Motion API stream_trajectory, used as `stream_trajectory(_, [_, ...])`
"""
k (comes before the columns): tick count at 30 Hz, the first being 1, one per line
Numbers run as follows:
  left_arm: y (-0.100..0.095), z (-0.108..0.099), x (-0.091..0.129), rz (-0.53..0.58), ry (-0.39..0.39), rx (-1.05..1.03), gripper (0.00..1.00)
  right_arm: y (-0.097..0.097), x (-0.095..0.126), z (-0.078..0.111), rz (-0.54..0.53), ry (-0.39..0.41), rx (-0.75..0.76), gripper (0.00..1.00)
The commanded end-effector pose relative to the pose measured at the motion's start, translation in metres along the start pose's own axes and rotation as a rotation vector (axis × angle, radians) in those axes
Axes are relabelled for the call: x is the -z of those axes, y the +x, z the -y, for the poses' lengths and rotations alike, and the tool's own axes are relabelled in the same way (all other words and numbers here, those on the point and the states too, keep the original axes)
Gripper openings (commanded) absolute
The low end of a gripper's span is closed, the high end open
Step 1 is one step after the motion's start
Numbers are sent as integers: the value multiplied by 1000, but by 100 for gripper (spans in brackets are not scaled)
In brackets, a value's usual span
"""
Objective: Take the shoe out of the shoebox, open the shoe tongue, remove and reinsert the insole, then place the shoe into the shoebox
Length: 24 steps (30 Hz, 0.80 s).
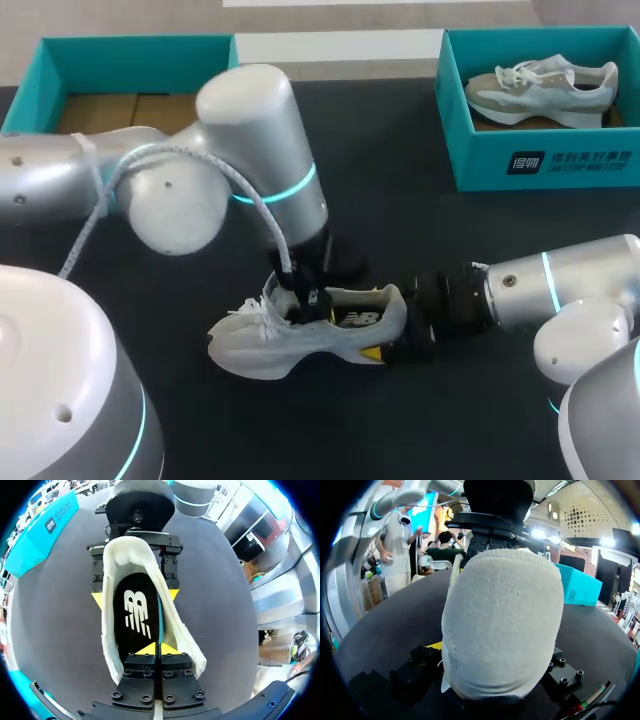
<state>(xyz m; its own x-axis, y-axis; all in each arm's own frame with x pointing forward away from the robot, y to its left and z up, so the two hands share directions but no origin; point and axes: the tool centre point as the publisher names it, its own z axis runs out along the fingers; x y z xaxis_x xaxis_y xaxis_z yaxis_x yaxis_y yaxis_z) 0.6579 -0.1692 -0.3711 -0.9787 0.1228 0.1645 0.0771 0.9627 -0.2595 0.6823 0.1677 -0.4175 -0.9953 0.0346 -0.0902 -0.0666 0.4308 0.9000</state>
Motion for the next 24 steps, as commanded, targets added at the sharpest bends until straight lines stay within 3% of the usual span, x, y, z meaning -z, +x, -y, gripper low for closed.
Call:
stream_trajectory(1, [4,-15,16,-4,42,2,0,-1,-2,3,1,4,0,0])
stream_trajectory(14, [4,-29,38,-66,162,26,0,-1,-2,3,1,4,0,0])
stream_trajectory(24, [7,-9,51,-76,226,-1,0,-1,-2,3,1,4,0,0])
